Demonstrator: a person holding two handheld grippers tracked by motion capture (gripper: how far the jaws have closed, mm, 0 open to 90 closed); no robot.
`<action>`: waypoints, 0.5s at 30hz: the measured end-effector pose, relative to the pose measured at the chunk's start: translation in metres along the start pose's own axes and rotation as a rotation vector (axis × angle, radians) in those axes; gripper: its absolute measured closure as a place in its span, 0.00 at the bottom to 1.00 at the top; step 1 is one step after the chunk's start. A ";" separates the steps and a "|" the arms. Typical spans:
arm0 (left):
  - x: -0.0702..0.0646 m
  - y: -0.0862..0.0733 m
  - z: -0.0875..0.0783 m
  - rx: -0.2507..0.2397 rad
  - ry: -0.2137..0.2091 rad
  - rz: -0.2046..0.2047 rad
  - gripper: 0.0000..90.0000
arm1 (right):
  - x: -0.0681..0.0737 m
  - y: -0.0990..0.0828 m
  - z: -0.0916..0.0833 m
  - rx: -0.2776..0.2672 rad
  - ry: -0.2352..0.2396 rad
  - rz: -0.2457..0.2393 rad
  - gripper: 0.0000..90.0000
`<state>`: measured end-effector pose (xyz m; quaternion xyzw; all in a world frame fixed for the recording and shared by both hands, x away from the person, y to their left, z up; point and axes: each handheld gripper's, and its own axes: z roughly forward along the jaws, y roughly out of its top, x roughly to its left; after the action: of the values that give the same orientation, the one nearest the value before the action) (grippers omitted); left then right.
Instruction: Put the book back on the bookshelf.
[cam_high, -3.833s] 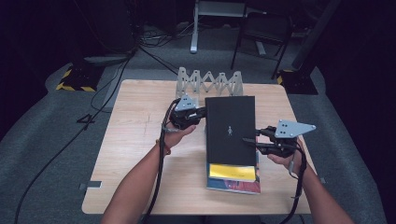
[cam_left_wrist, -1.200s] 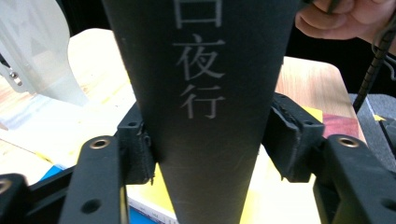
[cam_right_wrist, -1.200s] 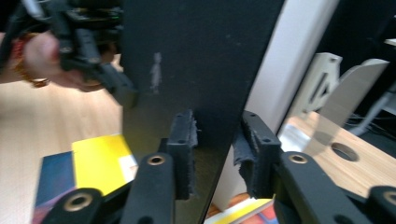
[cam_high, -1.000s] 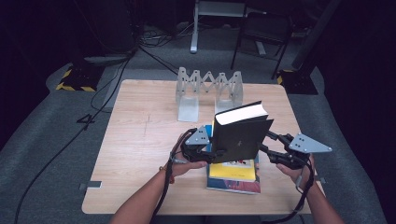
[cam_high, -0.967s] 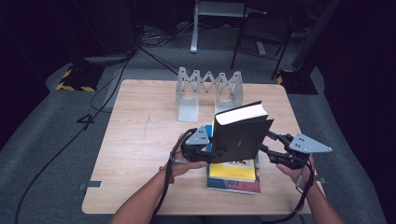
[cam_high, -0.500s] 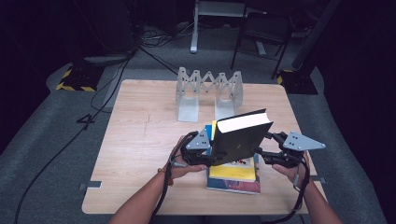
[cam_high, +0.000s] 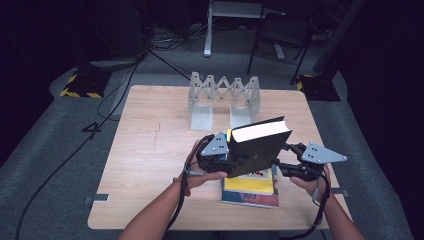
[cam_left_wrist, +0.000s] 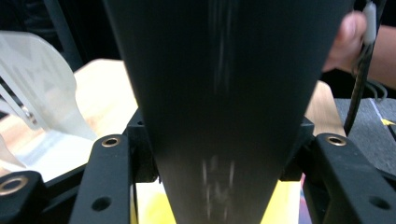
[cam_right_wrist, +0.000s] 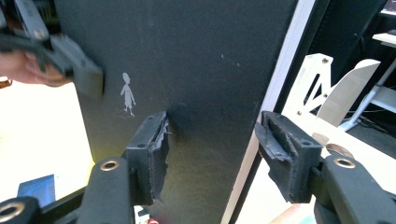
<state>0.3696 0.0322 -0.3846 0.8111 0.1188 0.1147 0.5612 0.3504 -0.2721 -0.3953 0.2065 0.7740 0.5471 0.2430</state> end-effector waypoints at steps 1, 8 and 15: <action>0.000 0.002 0.000 0.000 0.003 0.003 0.52 | 0.000 0.000 0.000 -0.001 0.000 -0.003 0.49; -0.001 0.015 0.001 0.006 0.019 0.027 0.51 | 0.000 0.000 0.000 0.000 0.002 -0.005 0.49; 0.001 0.025 0.004 -0.002 0.009 0.029 0.51 | 0.000 0.000 0.001 0.000 -0.002 -0.003 0.49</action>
<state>0.3735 0.0199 -0.3625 0.8116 0.1095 0.1268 0.5597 0.3509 -0.2718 -0.3954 0.2058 0.7739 0.5465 0.2450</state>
